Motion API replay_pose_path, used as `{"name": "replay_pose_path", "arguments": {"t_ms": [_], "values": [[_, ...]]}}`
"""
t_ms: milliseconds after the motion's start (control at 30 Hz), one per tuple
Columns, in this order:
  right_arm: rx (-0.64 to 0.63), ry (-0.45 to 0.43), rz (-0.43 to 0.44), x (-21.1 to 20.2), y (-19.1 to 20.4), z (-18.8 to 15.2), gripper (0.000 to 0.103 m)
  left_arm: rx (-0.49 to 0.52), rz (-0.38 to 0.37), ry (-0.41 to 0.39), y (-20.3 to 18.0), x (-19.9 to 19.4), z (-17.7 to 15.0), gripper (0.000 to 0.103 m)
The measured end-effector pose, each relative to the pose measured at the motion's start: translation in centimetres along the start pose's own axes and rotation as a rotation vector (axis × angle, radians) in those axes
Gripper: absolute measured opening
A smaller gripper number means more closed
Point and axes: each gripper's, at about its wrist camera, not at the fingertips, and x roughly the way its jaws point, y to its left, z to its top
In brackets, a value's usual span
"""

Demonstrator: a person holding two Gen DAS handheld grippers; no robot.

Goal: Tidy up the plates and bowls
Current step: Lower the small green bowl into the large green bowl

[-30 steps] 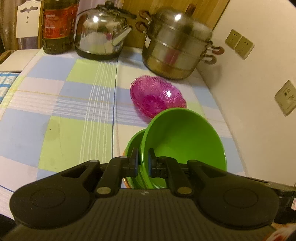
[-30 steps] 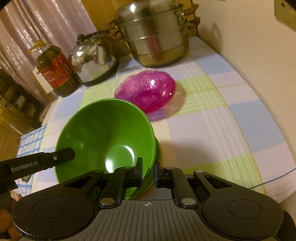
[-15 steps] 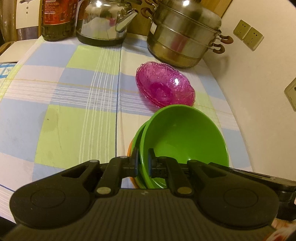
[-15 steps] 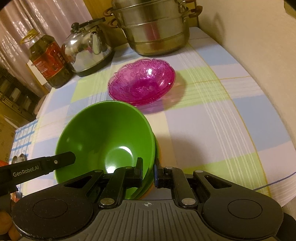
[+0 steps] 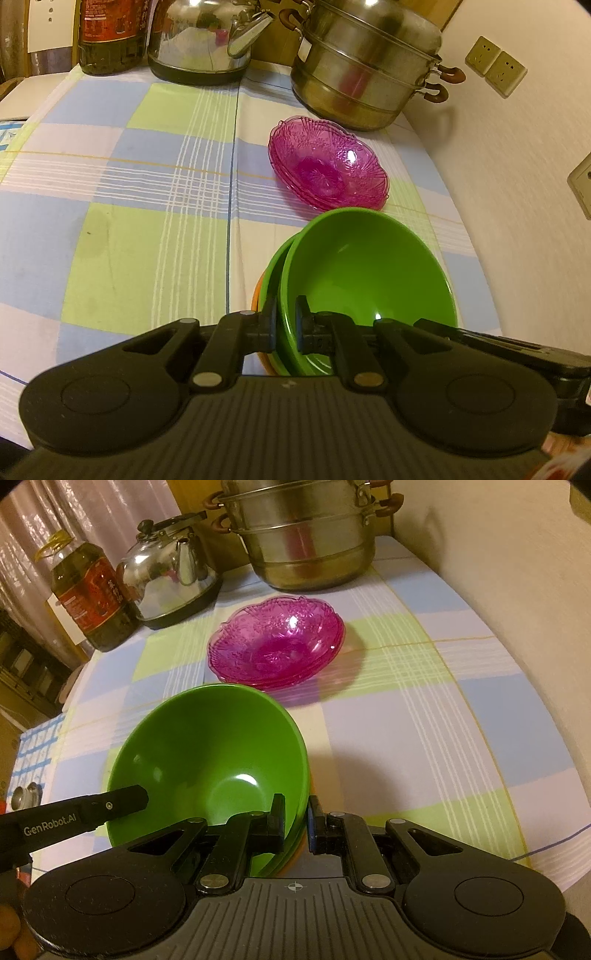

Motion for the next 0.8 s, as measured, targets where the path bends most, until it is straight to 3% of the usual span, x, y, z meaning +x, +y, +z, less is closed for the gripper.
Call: {"name": "replay_pose_path", "arguments": {"t_ms": [133,167,267,800], "values": [[-0.001,-0.003,0.008,0.0,0.0,0.0,0.016,-0.010,-0.009,-0.022,0.1,-0.4,0.1,0.011],[0.006,-0.011,0.014,-0.1,-0.1,0.0,0.023,-0.004,-0.002,-0.031,0.0,-0.6,0.1,0.015],[0.024,-0.032,0.018,-0.7,-0.5,0.0,0.037,-0.002,-0.005,-0.052,0.0,-1.1,0.0,0.016],[0.124,-0.072,0.026,-3.6,-2.5,-1.6,0.038,-0.026,-0.028,-0.044,0.8,-1.4,-0.9,0.014]]}}
